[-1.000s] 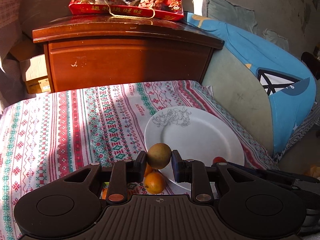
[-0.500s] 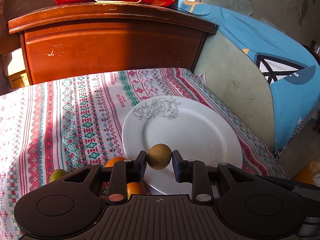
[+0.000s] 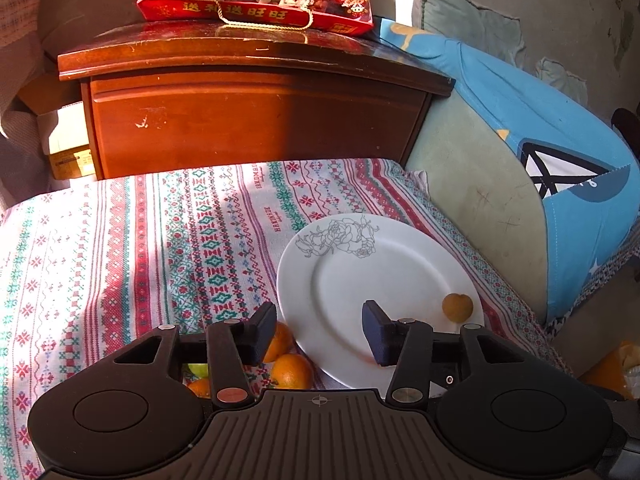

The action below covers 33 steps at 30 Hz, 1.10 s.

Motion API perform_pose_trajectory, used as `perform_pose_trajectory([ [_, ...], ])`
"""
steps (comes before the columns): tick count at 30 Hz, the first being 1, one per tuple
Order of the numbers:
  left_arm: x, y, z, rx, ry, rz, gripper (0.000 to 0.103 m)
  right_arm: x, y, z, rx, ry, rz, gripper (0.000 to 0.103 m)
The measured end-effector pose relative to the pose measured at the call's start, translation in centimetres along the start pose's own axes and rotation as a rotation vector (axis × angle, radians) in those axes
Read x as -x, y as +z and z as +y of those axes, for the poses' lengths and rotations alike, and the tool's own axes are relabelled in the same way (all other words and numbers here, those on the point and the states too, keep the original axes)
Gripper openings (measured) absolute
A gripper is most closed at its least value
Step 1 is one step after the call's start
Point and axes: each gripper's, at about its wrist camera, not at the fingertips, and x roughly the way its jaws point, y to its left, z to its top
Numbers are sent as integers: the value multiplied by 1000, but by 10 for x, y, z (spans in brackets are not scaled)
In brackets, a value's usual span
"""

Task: Organize fruits
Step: 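Carry tomato and kiwi onto the white plate and open both tools, then move both open tools back to the fruit pile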

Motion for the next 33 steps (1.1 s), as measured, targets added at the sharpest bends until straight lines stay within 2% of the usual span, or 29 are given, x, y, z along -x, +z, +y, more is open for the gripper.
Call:
perform_pose_trajectory([
  [7,25,-3,18,33,48,-8,48,2,-7,12,39,37,24,30],
  [9,32,-6,24,54,58,-9,52,2,-11,16,57,56,34,30],
  [17,45,-20,51,113,115,22,52,5,-24,32,142,117,58,30],
  [25,53,-33,68,116,145,37,52,1,-36,45,185,186,90,30],
  [33,57,-52,83,96,147,65,52,-6,-45,52,199,216,119,30],
])
